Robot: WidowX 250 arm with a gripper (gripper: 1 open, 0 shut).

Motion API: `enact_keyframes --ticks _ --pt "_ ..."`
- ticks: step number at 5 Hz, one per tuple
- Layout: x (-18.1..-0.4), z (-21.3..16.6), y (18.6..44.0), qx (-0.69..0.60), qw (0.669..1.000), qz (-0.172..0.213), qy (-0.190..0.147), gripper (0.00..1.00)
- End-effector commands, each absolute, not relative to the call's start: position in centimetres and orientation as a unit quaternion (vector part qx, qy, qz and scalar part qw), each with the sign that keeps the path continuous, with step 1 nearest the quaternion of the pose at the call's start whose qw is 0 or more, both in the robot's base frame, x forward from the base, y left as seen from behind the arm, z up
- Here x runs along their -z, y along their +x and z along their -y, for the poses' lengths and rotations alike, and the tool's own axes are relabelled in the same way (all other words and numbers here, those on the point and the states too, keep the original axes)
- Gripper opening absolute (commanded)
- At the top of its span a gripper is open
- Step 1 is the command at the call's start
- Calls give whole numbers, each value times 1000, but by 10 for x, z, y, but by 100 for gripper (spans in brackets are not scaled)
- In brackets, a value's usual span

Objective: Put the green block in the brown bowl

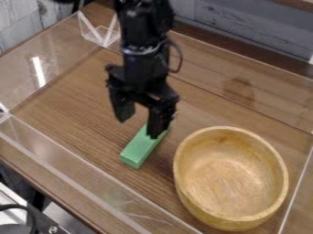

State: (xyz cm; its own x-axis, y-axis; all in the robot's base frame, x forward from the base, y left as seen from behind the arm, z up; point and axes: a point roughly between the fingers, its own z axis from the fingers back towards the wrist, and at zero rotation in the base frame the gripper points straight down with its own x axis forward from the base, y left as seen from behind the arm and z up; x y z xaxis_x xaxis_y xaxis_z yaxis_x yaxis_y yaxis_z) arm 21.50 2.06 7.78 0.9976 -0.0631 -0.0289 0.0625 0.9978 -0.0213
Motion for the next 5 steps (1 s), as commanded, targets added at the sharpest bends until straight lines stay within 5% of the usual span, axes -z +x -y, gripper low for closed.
enact_keyframes --ticks 1,5 --pt "-75 -23 217 34 999 22 -10 100" --pt "-43 -24 217 34 998 38 -22 100"
